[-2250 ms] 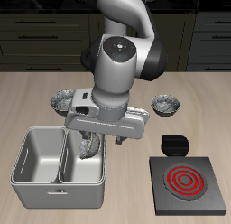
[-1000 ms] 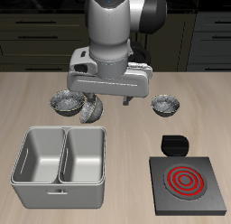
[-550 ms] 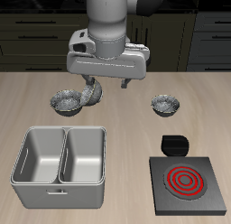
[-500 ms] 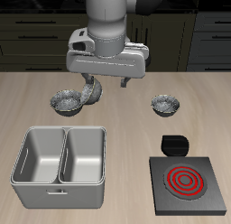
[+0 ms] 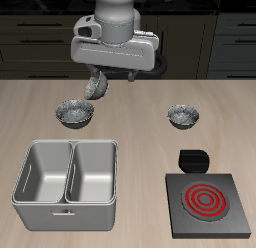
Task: Place the smallest bowl in the left side of the drainer and the medium bowl in the right side
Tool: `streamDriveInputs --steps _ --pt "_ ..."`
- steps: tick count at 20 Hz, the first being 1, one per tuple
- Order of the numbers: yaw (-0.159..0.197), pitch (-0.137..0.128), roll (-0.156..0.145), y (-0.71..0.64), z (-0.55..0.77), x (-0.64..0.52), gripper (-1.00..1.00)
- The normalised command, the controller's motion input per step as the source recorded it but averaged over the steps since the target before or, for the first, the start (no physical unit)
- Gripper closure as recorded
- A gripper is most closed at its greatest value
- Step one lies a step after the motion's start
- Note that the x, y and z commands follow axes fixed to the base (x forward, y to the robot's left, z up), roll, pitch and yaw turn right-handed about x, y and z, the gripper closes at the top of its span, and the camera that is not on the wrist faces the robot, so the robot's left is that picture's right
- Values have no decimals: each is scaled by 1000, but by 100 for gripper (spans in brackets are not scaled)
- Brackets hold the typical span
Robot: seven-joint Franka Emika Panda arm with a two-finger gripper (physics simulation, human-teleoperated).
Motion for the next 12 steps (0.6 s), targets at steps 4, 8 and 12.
streamDriveInputs --steps 4,8,12 --pt "76 -68 -2 16 -27 -425 -100" --pt "76 -16 60 166 -147 -573 -100" --pt "42 1 -16 -115 -91 -293 -100"
